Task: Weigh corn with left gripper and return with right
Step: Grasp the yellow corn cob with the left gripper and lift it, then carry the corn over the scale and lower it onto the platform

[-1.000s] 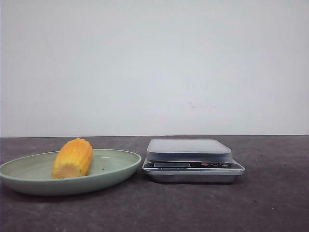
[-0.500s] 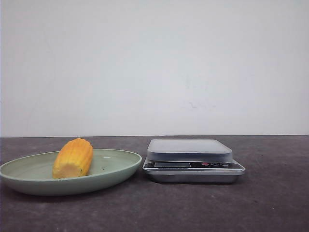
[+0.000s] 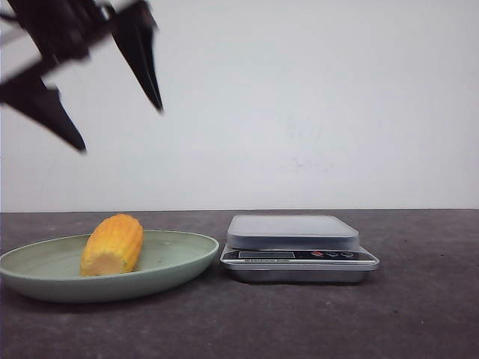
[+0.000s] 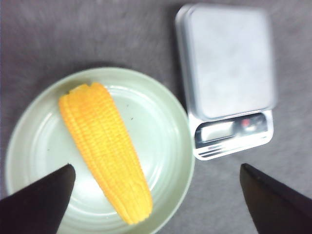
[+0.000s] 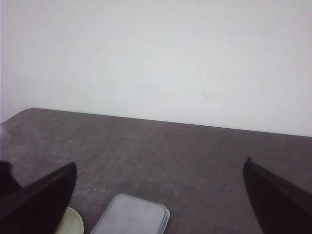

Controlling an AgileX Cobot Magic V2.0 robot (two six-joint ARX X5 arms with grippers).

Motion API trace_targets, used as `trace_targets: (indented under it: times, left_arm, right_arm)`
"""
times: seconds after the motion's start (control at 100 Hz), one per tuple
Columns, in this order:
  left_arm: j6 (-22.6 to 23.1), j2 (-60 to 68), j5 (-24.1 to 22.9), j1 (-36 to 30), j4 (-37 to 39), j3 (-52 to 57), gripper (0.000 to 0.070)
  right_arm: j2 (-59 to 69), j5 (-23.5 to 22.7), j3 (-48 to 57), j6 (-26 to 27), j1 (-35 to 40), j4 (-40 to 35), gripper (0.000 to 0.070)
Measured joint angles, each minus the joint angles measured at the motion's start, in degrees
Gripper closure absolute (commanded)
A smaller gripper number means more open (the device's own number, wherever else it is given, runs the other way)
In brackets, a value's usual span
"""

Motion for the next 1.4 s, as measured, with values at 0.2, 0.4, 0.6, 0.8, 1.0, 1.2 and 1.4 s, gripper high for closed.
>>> trace_targets:
  times: [0.2, 0.4, 0.6, 0.8, 1.0, 1.2, 1.4]
  left_arm:
    - [0.0, 8.7, -3.7, -2.4, -0.7, 0.0, 0.0000]
    - [0.0, 15.3, -4.2, -2.6, -2.1, 0.0, 0.0000]
    - [0.6, 18.3, -4.3, -2.7, -2.6, 0.0, 0.0614]
    - [4.0, 18.2, -3.6, -2.7, -3.6, 0.0, 0.0700]
    - [7.5, 15.8, -1.3, -2.7, -4.9, 0.0, 0.0700]
    - [8.0, 4.7, 7.1, -2.9, -1.1, 0.1, 0.0700]
    - [6.0, -5.6, 11.3, -3.5, 10.0, 0.1, 0.0700]
  right_arm:
    - [-0.2, 0.0, 0.0, 0.1, 0.0, 0.0, 0.0000]
    - [-0.2, 0.0, 0.0, 0.1, 0.0, -0.9, 0.0000]
    - [-0.2, 0.0, 0.0, 0.1, 0.0, -1.4, 0.0000]
    - [-0.2, 0.1, 0.0, 0.1, 0.0, -1.9, 0.0000]
    - [-0.2, 0.5, 0.0, 0.1, 0.0, -1.9, 0.0000]
    - [-0.2, 0.4, 0.0, 0.1, 0.0, -1.9, 0.0000]
    - [-0.2, 0.4, 0.0, 0.2, 0.0, -1.9, 0.0000]
